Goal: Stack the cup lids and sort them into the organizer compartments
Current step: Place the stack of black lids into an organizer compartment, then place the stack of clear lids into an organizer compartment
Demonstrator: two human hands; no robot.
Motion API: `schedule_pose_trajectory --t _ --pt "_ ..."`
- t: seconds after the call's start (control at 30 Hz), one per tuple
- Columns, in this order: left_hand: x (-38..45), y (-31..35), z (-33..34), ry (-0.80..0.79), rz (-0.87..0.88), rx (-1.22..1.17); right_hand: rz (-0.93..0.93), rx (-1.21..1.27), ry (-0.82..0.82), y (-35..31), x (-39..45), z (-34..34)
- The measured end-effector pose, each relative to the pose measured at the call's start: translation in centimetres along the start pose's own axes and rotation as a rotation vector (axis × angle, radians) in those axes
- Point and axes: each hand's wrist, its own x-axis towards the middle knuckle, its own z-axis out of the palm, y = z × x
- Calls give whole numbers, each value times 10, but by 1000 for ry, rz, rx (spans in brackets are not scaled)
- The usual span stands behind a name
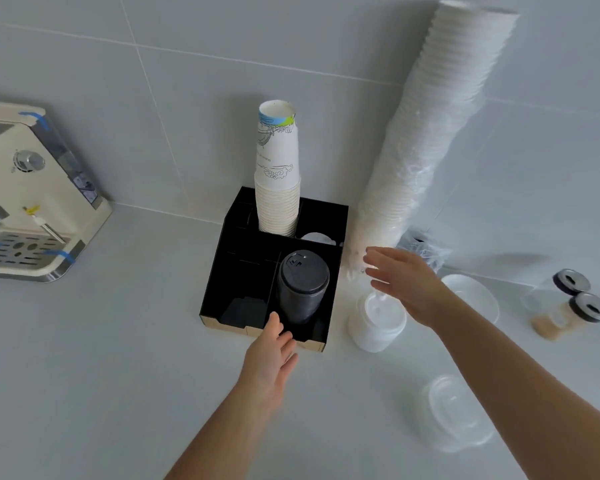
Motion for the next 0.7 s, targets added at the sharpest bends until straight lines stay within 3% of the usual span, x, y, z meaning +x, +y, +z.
schedule_pose_trajectory --t 0.37,0.7 --pt "-16 -47 17 -68 -83 71 101 220 231 66 -78 -101" --pt "-18 -97 77 -159 -226 230 240 249 293 152 -112 -149"
